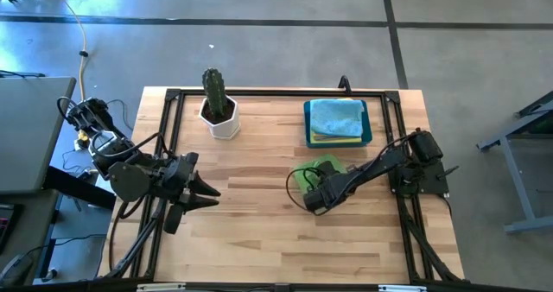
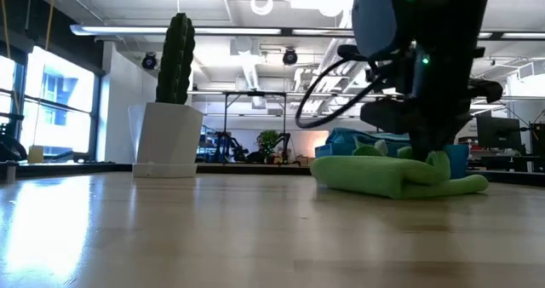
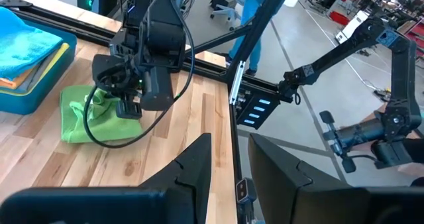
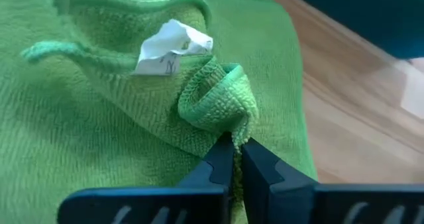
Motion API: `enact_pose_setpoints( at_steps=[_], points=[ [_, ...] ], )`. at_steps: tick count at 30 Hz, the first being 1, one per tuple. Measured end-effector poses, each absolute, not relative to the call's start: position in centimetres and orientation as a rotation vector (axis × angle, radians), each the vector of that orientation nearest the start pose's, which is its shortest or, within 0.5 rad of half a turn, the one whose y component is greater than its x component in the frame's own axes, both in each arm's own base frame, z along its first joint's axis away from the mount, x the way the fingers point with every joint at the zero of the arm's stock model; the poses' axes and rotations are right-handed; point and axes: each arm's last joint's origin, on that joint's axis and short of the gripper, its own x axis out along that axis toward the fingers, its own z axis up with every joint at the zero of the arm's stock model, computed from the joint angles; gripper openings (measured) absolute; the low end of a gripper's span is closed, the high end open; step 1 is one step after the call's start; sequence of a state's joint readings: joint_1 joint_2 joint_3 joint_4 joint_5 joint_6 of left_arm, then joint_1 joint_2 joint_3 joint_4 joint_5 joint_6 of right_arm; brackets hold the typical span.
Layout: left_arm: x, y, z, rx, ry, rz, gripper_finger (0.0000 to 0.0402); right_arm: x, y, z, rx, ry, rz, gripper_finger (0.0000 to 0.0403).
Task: Fold microfiber towels
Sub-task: Fold the green microfiber cloth
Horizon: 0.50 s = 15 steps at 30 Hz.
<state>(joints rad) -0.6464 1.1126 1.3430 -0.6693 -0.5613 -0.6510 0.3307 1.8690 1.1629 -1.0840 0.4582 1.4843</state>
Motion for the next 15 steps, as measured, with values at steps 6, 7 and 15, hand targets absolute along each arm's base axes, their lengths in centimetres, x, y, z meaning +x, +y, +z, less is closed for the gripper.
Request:
enact_pose_setpoints(
  at_steps=[6,7,15],
  points=[
    [17.82,-11.51,41.55,-0.394,0.370,0.037,0.0090,28.59,9.20,14.95,0.364,1.073,-1.162,0.0002],
    [17.82,-11.51,41.55,-0.395,0.370,0.037,0.0090,28.60,9.25,14.98,0.358,1.065,-1.161,0.0002],
    [17.82,-11.51,41.55,-0.395,0.369,0.039,0.0090,28.27,9.41,15.31,0.273,0.971,-1.195,0.0002]
  ],
)
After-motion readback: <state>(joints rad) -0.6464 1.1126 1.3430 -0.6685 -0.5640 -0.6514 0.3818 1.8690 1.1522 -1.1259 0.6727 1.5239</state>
